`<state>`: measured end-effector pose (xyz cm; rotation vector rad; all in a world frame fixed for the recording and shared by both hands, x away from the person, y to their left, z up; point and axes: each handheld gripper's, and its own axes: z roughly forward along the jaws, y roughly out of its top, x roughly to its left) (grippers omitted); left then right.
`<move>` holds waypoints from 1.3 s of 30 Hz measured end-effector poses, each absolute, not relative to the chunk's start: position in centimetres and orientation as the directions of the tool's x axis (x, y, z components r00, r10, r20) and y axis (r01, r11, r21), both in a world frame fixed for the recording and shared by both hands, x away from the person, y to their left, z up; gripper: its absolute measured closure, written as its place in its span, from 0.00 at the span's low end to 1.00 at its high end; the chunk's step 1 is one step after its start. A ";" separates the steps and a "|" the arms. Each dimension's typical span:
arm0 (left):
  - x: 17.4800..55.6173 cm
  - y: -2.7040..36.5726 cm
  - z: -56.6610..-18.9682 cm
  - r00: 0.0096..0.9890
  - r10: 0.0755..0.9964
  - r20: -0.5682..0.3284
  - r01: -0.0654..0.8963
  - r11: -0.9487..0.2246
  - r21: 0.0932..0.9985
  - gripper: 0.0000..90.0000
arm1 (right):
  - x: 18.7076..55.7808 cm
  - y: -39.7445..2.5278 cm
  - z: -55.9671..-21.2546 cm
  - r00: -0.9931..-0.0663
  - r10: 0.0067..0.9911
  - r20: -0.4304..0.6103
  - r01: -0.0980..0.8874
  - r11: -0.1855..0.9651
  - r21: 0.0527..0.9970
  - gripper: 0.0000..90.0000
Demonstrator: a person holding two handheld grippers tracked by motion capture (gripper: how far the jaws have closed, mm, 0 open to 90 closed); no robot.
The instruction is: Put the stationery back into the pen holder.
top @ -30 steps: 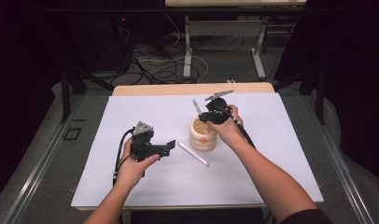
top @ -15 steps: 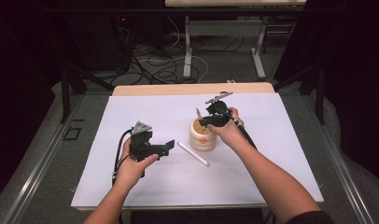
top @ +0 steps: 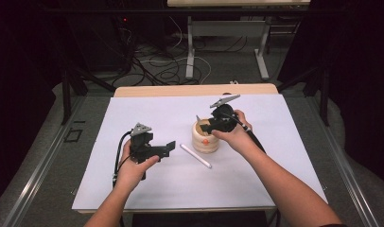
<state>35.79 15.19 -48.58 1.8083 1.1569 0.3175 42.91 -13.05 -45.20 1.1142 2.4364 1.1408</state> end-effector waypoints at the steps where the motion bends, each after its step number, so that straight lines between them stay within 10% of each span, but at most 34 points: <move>1: 35.8 15.2 -48.6 0.521 0.816 -0.249 0.574 -0.119 0.810 0.00 | 42.8 -13.1 -45.1 -0.699 0.710 0.092 0.533 0.431 0.728 0.55; 15: 35.8 15.4 -48.5 0.529 0.813 -0.244 0.570 -0.127 0.812 0.01 | 39.8 -12.3 -44.1 -0.758 0.652 0.012 0.451 0.511 0.731 0.46; 39: 35.8 15.5 -48.7 0.523 0.817 -0.243 0.573 -0.126 0.809 0.05 | 36.6 -11.4 -45.5 -0.809 0.584 0.071 0.486 0.596 0.639 0.64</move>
